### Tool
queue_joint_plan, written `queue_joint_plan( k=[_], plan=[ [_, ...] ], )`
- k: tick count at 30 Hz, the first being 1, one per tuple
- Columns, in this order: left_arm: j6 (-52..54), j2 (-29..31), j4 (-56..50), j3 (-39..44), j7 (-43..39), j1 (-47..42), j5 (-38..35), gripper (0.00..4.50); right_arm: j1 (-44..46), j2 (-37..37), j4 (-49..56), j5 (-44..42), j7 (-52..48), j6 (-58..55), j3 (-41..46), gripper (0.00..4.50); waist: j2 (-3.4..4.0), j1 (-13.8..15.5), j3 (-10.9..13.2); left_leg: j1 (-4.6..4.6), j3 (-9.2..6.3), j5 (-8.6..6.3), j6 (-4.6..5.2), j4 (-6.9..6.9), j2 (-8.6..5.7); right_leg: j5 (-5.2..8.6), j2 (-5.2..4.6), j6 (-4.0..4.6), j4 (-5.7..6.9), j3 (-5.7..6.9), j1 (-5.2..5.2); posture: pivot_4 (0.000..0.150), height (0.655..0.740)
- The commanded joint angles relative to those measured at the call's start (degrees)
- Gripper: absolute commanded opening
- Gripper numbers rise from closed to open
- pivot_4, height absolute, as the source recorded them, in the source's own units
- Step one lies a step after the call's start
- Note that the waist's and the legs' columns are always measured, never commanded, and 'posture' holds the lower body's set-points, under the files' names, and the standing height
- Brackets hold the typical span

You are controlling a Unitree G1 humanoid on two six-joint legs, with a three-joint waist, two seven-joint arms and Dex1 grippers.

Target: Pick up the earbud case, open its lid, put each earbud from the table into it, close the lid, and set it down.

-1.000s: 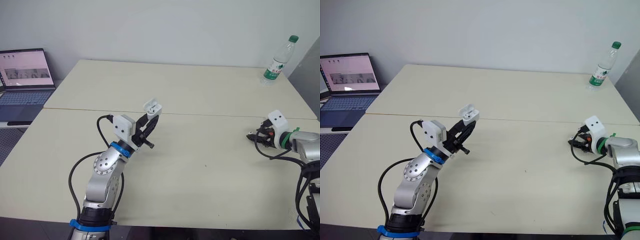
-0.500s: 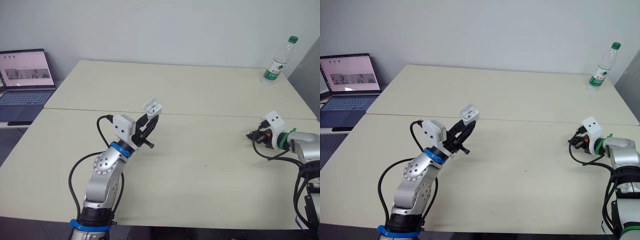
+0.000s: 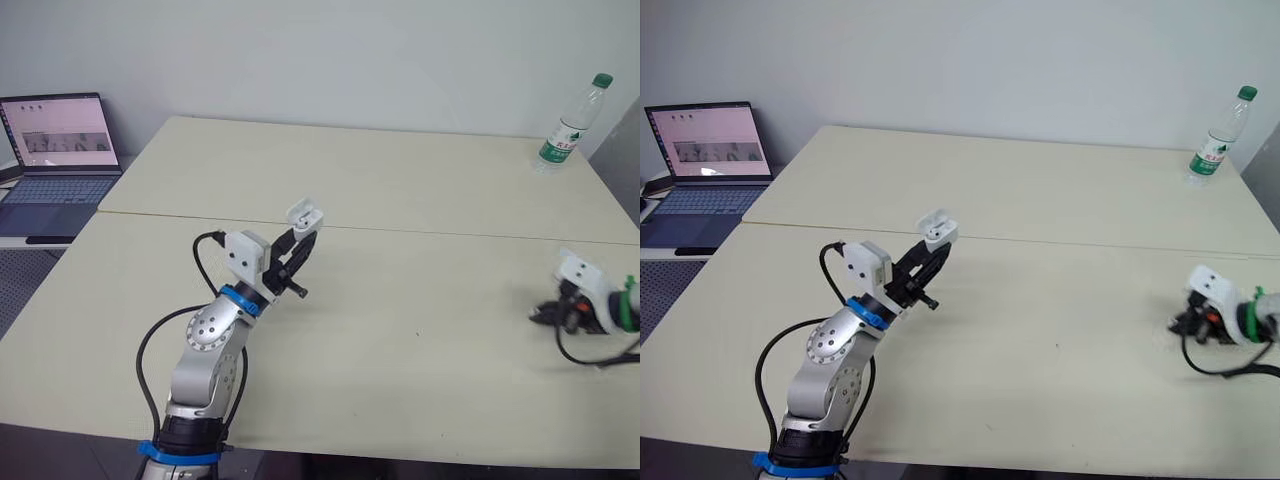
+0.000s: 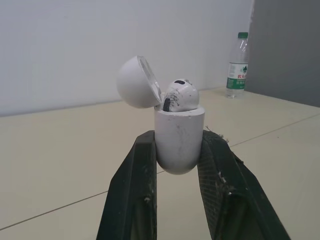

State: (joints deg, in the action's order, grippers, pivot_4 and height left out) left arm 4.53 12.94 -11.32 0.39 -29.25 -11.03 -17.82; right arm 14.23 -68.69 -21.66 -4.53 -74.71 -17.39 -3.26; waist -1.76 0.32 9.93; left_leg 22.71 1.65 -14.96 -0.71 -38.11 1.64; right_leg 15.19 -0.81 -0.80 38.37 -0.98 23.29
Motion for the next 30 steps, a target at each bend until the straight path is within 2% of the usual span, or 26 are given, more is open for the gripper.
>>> queue_joint_plan(
  k=[1,11,15,30],
  plan=[
    [-1.39,-0.91,-2.22,-0.44,0.6,0.14,-0.15,0.74,-3.26,-4.44,0.27,2.42,-1.64,6.18,1.07,0.37,-0.01,-0.26,0.01,-0.02,0.0,0.0,0.0,0.0,0.01,0.0,0.01,0.0,0.01,0.0,-0.02,0.15,0.74],
    [-1.89,-2.03,-1.28,-1.19,0.92,-0.4,0.23,0.74,-5.12,-2.2,-1.57,4.36,2.85,7.71,0.97,0.37,-0.25,-1.09,-0.01,-0.37,0.23,0.02,-0.02,-0.01,0.12,0.16,0.39,-0.26,0.16,-0.25,-0.11,0.15,0.74],
    [-1.76,-1.81,-1.68,-1.09,0.81,0.09,0.08,0.74,-5.28,-2.86,-3.11,5.21,3.13,9.87,0.92,1.68,-0.27,-1.08,-0.01,-0.37,0.26,0.02,-0.02,-0.04,0.09,0.15,0.39,-0.25,0.16,-0.38,-0.12,0.15,0.74],
    [-1.85,-1.72,-1.97,-1.01,0.72,0.87,-0.03,0.74,-4.3,-3.8,-7.48,7.69,1.97,14.88,-0.7,1.68,-0.27,-0.61,-0.01,-0.36,0.24,0.02,-0.02,-0.04,0.06,0.02,0.39,-0.03,0.16,-0.35,-0.12,0.15,0.74]
  ],
)
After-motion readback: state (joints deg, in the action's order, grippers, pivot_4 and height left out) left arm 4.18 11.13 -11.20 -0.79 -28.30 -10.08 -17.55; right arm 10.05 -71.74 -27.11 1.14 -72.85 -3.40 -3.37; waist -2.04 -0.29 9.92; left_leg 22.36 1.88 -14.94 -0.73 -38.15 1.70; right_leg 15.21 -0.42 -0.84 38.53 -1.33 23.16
